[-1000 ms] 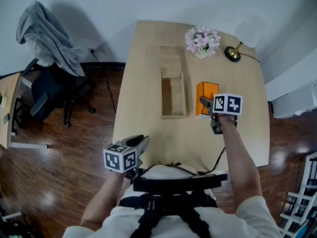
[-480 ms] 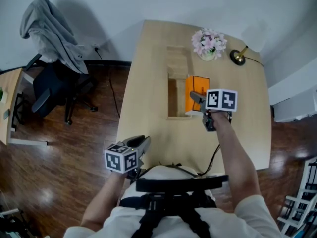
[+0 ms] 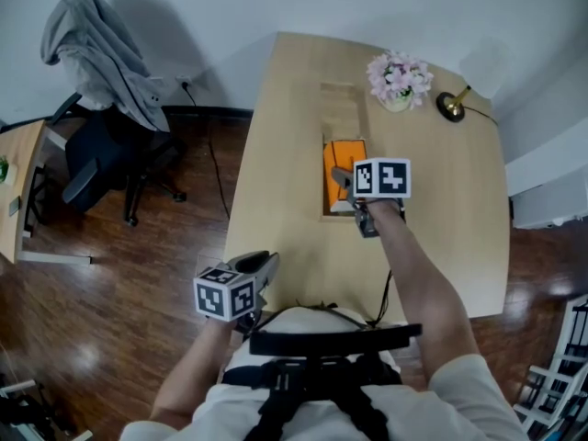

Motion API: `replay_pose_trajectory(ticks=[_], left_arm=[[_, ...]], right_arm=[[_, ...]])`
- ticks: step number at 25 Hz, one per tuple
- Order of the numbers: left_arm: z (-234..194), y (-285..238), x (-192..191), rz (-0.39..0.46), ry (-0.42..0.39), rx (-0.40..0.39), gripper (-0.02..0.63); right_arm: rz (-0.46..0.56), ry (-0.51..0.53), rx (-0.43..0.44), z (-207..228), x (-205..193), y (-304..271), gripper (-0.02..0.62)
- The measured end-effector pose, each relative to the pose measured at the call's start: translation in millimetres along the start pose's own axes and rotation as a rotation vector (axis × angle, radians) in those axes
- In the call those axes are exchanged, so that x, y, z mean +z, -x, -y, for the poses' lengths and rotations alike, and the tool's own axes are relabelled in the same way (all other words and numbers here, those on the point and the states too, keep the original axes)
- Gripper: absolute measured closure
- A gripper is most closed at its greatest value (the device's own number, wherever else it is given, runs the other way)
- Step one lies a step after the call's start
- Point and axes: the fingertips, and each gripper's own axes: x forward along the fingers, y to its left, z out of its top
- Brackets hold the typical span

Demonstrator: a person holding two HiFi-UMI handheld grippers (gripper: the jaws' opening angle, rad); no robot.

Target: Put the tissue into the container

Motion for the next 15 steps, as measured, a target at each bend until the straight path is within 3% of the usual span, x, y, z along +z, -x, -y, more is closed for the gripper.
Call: replay_pose_trajectory(ticks=[7, 15], left_arm=[[-7, 3, -3, -0.006, 0.013, 0.009, 0.5], [-13, 8, -6, -0.015, 0.02, 0.022, 0.5]], right_arm=[[-0.037, -0.018, -0.085, 8, -12, -29, 0.221], [-0.045, -0.008, -0.119, 2, -19, -48, 0.219]])
